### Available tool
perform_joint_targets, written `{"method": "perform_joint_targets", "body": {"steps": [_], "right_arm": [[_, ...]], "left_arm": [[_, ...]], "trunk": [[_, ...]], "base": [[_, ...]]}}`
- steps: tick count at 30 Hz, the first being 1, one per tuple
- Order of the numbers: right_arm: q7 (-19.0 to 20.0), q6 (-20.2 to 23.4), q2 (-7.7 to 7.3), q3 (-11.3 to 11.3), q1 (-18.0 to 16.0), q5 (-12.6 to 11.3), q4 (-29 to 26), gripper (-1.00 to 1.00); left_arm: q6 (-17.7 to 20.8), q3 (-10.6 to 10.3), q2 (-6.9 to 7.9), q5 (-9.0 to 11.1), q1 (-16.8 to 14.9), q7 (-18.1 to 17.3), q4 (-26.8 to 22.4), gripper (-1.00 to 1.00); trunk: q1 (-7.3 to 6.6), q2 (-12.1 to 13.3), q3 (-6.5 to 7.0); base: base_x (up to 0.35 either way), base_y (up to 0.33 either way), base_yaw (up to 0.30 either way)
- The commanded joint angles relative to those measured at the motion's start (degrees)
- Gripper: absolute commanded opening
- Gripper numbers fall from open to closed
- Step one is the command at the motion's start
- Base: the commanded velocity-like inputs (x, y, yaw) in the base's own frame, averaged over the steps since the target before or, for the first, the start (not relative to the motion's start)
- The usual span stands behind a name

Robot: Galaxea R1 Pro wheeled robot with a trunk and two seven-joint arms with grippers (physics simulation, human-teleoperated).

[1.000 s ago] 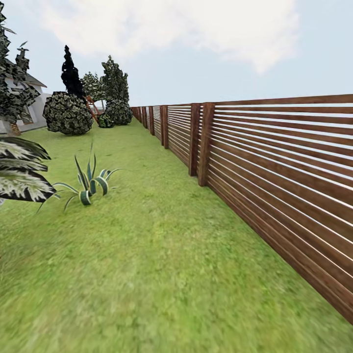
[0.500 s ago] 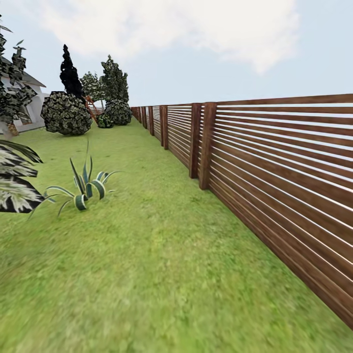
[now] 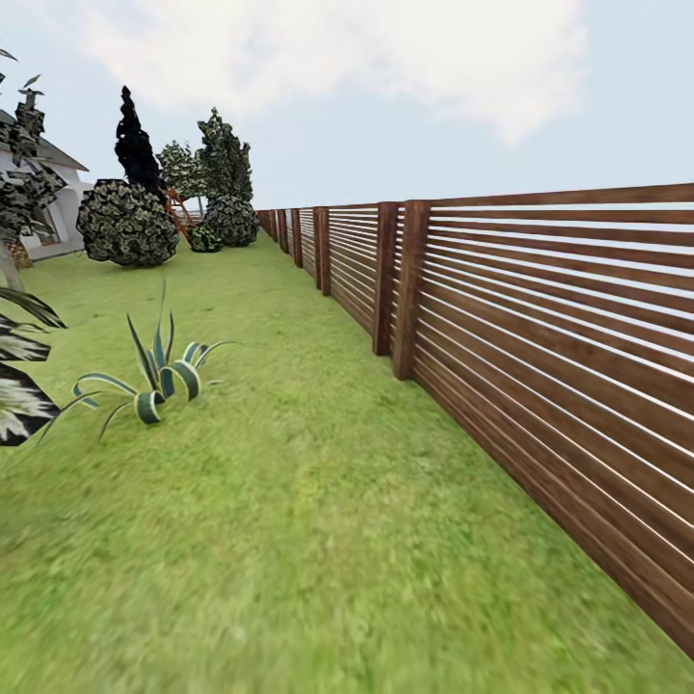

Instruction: Take the three Easter eggs out of the wicker basket on the lawn in the garden, then place them on the lawn next to a single tree (choose any tree) so that all three eggs are next to the same tree and none are left in the basket.

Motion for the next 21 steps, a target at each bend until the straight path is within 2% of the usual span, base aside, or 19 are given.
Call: {"method": "perform_joint_targets", "body": {"steps": [1,6,15,21], "right_arm": [[0.00,0.02,-0.01,0.02,-0.08,0.42,0.12,1.00],[0.00,0.01,-0.01,0.02,-0.08,0.42,0.12,1.00],[0.00,0.00,-0.03,0.02,-0.08,0.49,0.12,1.00],[0.00,-0.87,-0.43,-0.16,-0.08,0.39,-0.13,1.00]], "left_arm": [[-0.03,-0.02,-0.01,-0.03,0.05,0.08,-0.12,1.00],[-0.03,-0.02,-0.01,-0.03,0.08,0.08,-0.12,1.00],[-0.06,-0.05,-0.01,-0.03,0.07,0.08,-0.12,1.00],[-0.39,-0.07,0.01,-0.03,0.05,0.02,-0.12,1.00]], "trunk": [[0.03,-0.02,-0.04],[0.03,-0.02,-0.04],[0.03,-0.02,-0.04],[0.03,-0.02,-0.04]], "base": [[0.336,0.000,0.000],[0.336,0.000,0.033],[0.336,0.000,0.204],[0.058,0.000,0.017]]}}
